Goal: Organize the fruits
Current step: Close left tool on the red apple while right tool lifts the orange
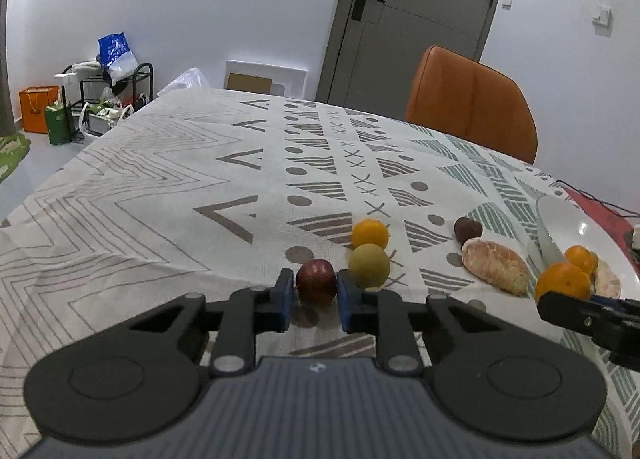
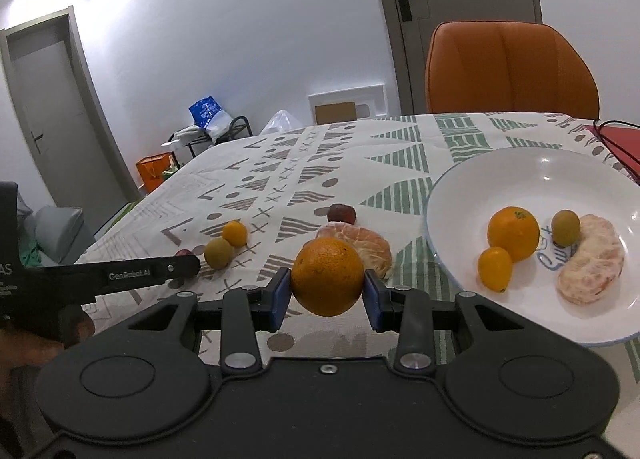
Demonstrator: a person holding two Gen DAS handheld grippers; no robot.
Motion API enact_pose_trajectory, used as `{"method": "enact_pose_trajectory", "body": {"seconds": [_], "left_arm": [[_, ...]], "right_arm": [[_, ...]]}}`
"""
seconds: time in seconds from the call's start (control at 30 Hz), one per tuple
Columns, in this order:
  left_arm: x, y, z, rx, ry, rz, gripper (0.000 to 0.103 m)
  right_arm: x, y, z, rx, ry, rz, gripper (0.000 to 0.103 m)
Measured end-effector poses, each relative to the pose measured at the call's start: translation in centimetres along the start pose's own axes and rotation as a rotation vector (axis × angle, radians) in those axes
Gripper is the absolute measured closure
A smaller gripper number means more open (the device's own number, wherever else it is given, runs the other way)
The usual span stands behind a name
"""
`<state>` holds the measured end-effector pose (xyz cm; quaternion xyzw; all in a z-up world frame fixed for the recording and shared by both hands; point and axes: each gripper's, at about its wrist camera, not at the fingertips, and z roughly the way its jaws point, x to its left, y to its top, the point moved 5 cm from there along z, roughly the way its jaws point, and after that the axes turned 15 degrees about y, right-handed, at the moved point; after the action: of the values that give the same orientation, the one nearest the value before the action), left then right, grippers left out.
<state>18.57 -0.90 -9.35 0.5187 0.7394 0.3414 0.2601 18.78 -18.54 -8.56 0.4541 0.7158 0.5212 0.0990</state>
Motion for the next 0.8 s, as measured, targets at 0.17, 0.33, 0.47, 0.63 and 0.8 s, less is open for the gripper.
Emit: {"method": "enact_pose_trajectory", "body": {"seconds": [0.17, 0.33, 0.47, 0.63, 0.8], "left_arm": [[-0.1, 0.3, -0.3, -0.005, 0.007, 0.0, 0.083], [-0.8, 1.1, -1.3, -0.034, 0.004, 0.002, 0.083], [-2.4, 1.3, -1.9, -0.05, -0.021, 0.023, 0.083], [-4.6, 1.4, -2.4, -0.058, -0.047, 0.055, 0.083], [-7.1, 1.7, -3.4, -0.082, -0.078, 0.091, 0.083]], "right_arm": [[-0.4, 0.2, -0.3, -0.022, -0.001, 0.005, 0.067], [-0.9, 0.5, -1.5, -0.058, -0.006, 0.014, 0.067], [-2.1, 0.6, -2.6, -0.08, -0.026, 0.029, 0.067], [-3.4, 0.4, -4.1, -0.114, -0.048, 0.052, 0.067], [-5.0, 0.4, -5.8, -0.143, -0.069, 0.077, 0.067]]}}
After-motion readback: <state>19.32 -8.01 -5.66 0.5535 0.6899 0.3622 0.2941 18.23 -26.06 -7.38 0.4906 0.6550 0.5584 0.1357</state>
